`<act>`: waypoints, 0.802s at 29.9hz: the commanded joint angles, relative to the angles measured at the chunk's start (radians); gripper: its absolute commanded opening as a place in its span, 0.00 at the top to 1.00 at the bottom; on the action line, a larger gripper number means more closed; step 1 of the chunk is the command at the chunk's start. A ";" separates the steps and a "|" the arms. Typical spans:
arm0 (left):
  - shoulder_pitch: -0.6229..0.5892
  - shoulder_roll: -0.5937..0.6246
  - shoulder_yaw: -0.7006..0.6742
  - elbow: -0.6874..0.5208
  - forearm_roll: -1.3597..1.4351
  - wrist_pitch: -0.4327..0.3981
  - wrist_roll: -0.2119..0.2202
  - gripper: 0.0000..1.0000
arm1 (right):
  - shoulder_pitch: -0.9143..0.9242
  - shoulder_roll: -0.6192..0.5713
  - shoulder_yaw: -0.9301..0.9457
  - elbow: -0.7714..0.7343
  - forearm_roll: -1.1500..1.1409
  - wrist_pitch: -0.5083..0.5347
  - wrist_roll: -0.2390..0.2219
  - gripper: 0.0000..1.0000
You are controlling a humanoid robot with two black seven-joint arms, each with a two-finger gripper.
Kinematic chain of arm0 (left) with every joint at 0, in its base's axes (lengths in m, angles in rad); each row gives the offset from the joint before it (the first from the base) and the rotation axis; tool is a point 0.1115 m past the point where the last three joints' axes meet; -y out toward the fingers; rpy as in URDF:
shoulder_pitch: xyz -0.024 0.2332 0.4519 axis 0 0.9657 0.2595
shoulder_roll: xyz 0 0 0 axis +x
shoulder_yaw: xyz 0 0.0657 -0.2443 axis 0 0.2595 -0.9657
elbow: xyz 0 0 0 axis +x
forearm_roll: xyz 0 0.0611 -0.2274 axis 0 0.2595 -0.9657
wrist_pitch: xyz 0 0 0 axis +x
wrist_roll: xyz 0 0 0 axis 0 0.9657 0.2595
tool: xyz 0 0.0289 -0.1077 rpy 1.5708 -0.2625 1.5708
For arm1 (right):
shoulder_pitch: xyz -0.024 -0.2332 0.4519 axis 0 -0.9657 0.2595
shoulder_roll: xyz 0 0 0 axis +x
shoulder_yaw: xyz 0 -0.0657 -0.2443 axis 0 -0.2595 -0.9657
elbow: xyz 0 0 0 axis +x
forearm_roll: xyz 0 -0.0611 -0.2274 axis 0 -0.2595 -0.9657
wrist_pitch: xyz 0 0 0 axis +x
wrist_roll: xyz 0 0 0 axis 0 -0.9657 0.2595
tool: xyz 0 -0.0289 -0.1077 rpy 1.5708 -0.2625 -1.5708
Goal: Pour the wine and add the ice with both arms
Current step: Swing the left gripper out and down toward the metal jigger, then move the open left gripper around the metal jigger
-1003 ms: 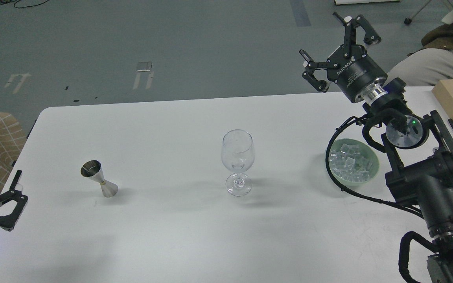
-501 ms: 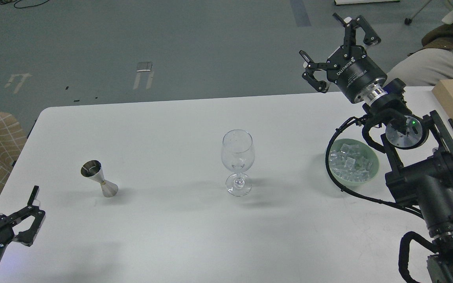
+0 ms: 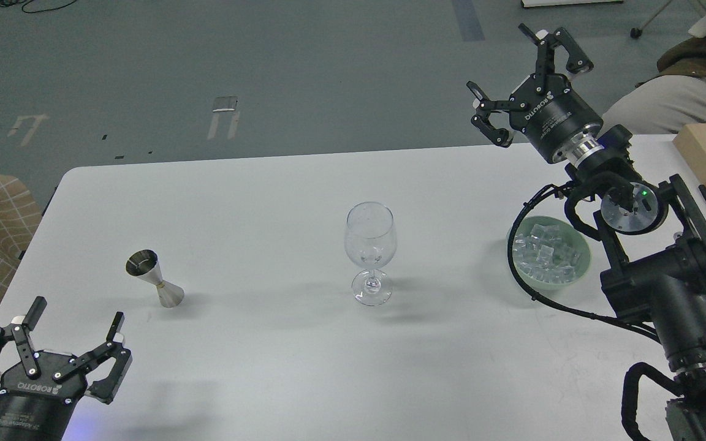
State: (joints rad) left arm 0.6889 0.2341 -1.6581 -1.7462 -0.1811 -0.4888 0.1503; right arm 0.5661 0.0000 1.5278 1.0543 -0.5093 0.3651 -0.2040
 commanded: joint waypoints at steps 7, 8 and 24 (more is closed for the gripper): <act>-0.026 -0.068 0.069 0.027 0.000 0.000 0.000 0.02 | -0.002 0.000 0.000 0.001 0.000 0.000 0.000 0.00; -0.031 -0.076 0.070 0.033 0.000 0.000 0.000 0.02 | -0.002 0.000 0.000 0.001 0.000 0.000 0.000 0.00; -0.135 -0.150 0.087 0.154 0.002 0.000 -0.001 0.02 | -0.002 0.000 0.000 0.004 0.000 0.000 0.000 0.00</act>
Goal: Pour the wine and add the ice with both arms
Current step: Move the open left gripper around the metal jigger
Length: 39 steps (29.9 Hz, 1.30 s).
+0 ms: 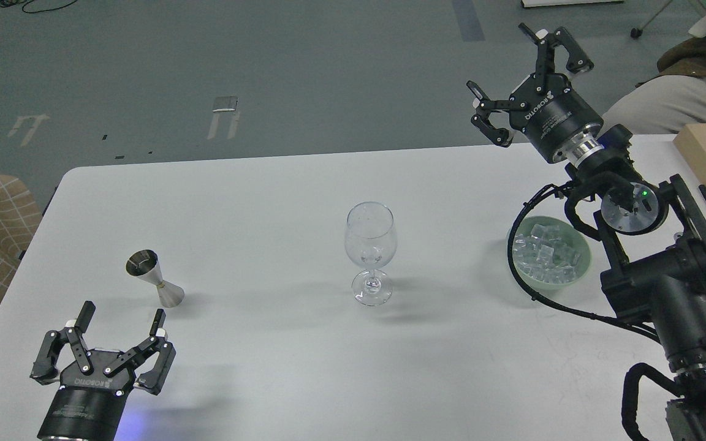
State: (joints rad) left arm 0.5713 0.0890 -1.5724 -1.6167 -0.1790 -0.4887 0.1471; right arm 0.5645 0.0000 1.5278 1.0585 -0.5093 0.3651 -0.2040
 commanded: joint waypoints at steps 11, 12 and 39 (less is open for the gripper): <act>-0.071 -0.051 0.002 0.089 0.000 0.012 0.003 0.02 | 0.002 0.000 0.000 0.000 -0.003 0.000 0.000 0.00; -0.071 -0.051 0.002 0.089 0.000 0.012 0.003 0.02 | 0.002 0.000 0.000 0.000 -0.003 0.000 0.000 0.00; -0.237 -0.089 0.022 0.281 -0.002 0.030 -0.009 0.02 | 0.000 0.000 0.000 0.000 -0.003 0.000 0.000 0.00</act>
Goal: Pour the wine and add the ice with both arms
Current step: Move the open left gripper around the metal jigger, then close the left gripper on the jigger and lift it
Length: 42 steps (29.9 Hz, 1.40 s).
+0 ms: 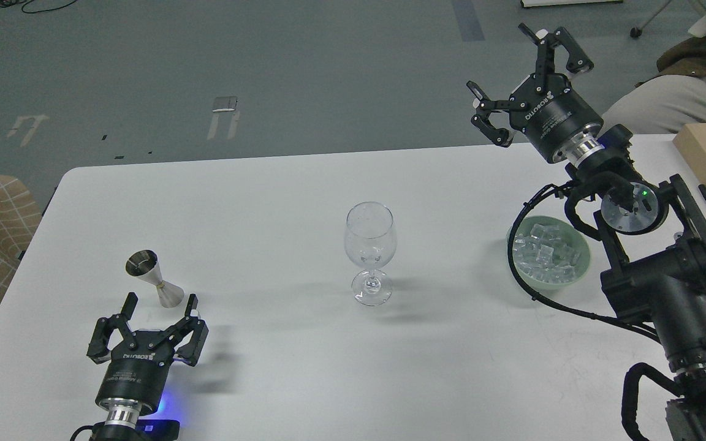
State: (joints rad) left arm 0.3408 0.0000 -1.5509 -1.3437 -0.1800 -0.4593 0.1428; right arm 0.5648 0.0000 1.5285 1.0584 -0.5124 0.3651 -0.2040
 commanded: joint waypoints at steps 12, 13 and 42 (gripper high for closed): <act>-0.080 0.000 -0.006 0.058 -0.001 0.004 -0.011 0.02 | 0.000 0.000 0.001 0.000 0.000 0.000 0.000 0.00; -0.082 0.000 -0.006 0.063 -0.001 0.005 -0.011 0.02 | 0.000 0.000 0.001 0.000 0.000 0.000 0.000 0.00; -0.167 0.006 -0.012 0.159 0.010 0.002 -0.074 0.02 | 0.000 0.000 0.001 -0.001 -0.002 -0.002 0.000 0.00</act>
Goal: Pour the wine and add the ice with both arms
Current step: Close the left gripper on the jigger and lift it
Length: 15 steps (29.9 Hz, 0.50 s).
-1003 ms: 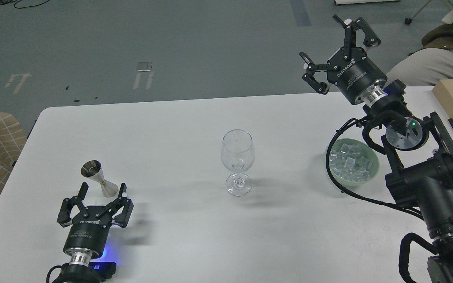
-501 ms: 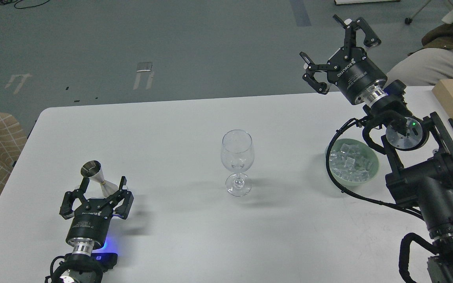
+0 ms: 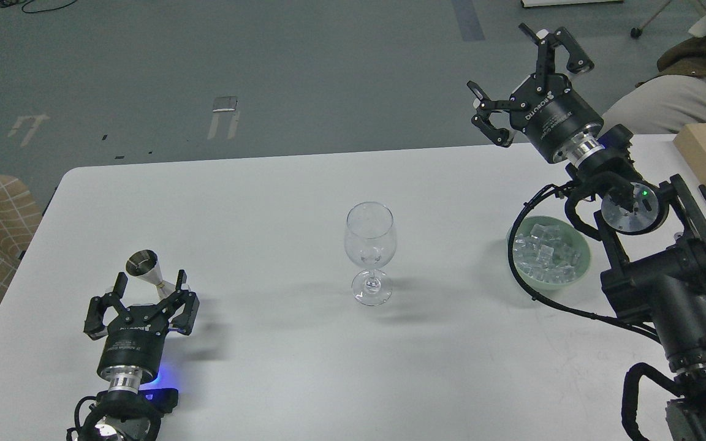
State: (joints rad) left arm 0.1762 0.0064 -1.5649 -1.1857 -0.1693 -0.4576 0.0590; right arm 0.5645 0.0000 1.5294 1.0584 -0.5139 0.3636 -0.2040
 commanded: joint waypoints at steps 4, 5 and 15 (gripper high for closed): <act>-0.006 0.001 0.002 0.003 0.001 -0.003 0.012 0.02 | -0.001 0.000 0.000 -0.001 0.000 0.000 0.000 0.00; -0.007 0.001 0.002 0.003 0.001 -0.004 0.012 0.02 | -0.005 0.000 0.000 -0.001 0.000 0.000 0.000 0.00; -0.030 0.001 0.009 0.011 0.002 0.008 0.001 0.04 | -0.011 0.000 0.000 0.002 0.002 0.000 0.000 0.00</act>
State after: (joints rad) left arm 0.1551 0.0077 -1.5583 -1.1812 -0.1667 -0.4639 0.0614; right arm 0.5541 0.0000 1.5294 1.0587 -0.5127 0.3635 -0.2040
